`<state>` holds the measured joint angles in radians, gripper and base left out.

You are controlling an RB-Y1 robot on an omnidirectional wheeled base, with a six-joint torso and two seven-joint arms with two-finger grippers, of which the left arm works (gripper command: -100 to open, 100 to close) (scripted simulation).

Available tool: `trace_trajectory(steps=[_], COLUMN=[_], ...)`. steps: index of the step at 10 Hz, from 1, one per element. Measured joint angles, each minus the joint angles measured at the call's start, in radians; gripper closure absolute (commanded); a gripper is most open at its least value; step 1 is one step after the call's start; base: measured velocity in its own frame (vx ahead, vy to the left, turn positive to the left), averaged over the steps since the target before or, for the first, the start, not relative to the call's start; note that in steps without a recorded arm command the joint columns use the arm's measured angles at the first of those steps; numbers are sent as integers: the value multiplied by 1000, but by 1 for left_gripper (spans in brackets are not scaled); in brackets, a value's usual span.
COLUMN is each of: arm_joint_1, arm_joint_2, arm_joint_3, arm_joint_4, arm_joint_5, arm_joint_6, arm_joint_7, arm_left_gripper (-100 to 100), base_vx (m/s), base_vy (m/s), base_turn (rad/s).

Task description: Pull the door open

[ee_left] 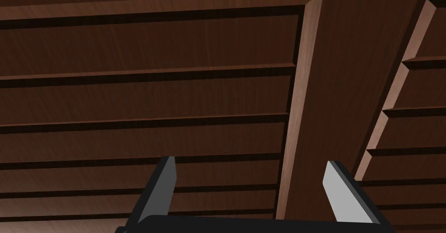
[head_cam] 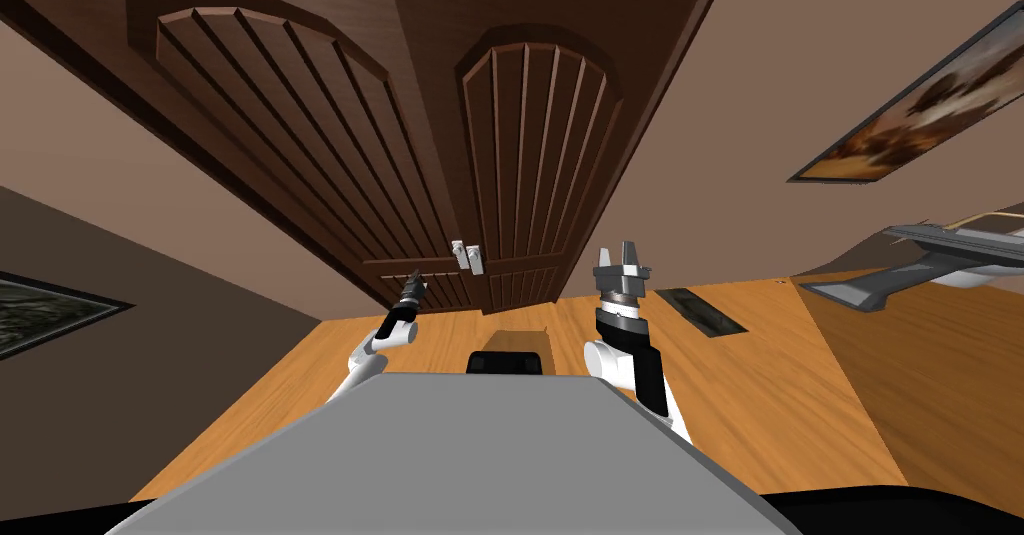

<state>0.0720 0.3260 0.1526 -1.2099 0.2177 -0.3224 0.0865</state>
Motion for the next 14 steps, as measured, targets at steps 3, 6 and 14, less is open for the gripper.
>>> trace_trajectory(steps=[3, 6, 14], arm_joint_1=[10, -4, -59], arm_joint_2=[26, 21, -42], arm_joint_3=[49, 52, -22], arm_joint_4=[27, 39, 25], arm_joint_5=[5, 3, -10], arm_joint_6=[-2, -11, -24], arm_joint_7=[-4, -7, -8], arm_left_gripper=[-100, -100, 100], base_vx=[143, 196, 104], base_vy=[58, 36, -56], base_turn=[46, -81, -98])
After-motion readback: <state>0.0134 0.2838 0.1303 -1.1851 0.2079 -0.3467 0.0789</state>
